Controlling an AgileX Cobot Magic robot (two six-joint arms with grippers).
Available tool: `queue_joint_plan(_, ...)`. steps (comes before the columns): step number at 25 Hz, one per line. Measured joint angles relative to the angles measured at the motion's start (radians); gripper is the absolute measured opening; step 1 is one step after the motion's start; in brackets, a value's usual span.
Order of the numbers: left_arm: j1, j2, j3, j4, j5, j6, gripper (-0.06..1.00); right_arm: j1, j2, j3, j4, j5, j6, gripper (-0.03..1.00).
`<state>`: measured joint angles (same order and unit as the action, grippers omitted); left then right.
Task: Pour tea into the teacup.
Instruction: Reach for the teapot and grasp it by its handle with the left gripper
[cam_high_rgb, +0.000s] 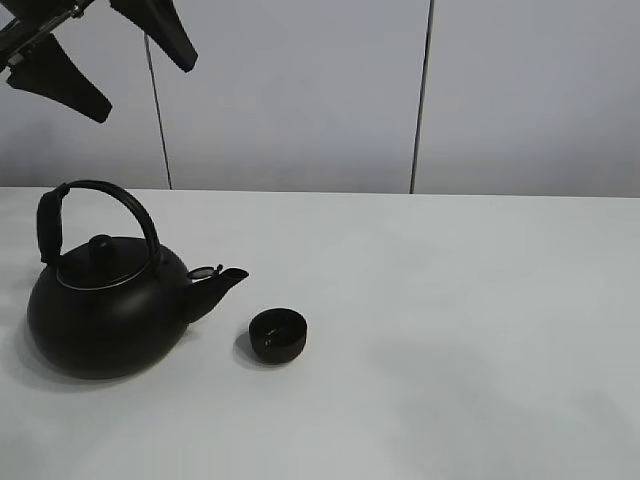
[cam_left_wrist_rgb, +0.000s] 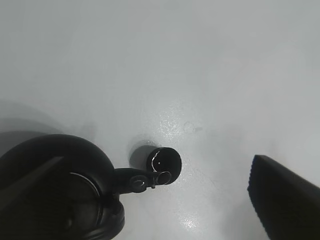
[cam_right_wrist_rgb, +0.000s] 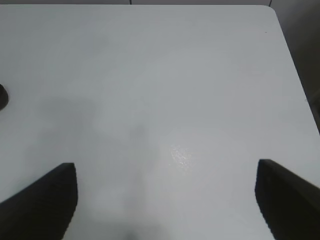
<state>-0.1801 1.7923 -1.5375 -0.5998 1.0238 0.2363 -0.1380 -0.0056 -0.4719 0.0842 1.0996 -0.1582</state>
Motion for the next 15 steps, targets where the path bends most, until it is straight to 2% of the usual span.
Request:
queue_joint_plan(9, 0.001, 0.0, 0.0, 0.006, -0.006, 0.002, 0.69, 0.0, 0.0, 0.0, 0.0, 0.0, 0.0, 0.66)
queue_joint_plan(13, 0.0, -0.028, 0.003, 0.077, 0.008, 0.019, 0.69, 0.0, 0.0, 0.0, 0.0, -0.001, 0.0, 0.66)
queue_joint_plan(15, -0.017, -0.092, 0.013, 0.143, -0.038, 0.055, 0.69, 0.0, 0.0, 0.0, 0.002, -0.001, 0.0, 0.66)
